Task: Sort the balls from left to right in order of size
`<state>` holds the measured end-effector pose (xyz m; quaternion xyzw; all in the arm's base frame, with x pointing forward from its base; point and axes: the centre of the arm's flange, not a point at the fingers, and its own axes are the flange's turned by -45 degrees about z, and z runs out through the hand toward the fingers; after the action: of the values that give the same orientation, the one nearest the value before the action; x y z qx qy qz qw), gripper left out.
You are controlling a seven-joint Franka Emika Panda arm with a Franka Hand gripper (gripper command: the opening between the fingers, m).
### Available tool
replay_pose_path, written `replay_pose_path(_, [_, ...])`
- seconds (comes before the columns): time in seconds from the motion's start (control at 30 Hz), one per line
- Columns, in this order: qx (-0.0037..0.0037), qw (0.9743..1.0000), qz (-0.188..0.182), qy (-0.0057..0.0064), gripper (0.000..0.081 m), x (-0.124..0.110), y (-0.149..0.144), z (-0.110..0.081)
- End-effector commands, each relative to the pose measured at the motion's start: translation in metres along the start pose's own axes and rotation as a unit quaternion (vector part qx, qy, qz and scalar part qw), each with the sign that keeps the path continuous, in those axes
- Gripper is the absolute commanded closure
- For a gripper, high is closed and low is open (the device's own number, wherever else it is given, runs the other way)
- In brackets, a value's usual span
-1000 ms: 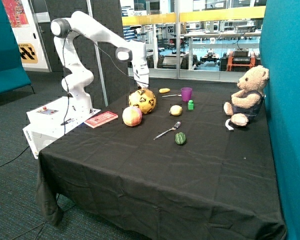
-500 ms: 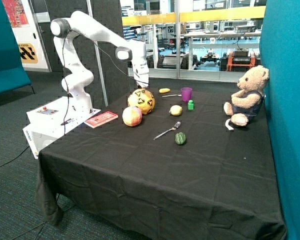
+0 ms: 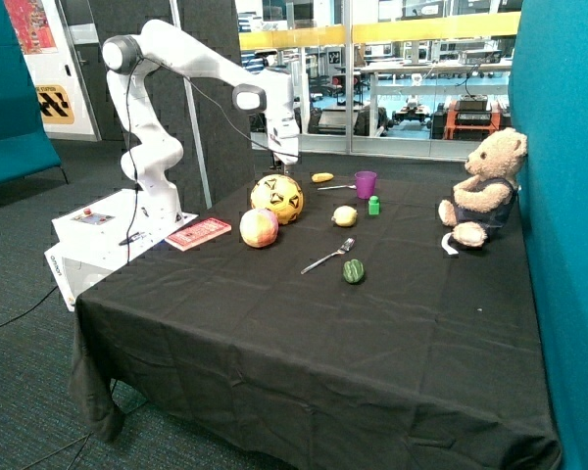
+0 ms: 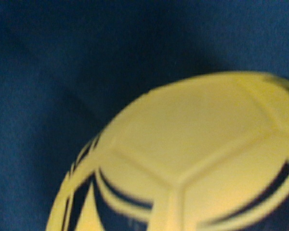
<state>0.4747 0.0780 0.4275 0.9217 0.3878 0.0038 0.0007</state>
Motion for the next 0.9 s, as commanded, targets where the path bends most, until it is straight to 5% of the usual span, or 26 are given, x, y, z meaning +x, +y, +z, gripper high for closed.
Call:
replay_pose_path(0.0, [0.00210,1.0000,0.005,-0.0033,0.0032,0.032,0.008,-0.009])
replay_pose_path(0.4, [0.00191,0.9980,0.063,-0.0034,0.0007,0.065,0.039,-0.008])
replay_pose_path(0.67, [0.00159,0.9880,0.154,-0.0036,0.0000,0.074,0.067,-0.007])
replay_pose_path(0.87, [0.00137,0.9772,0.212,-0.0037,0.0000,0.087,0.089,-0.005])
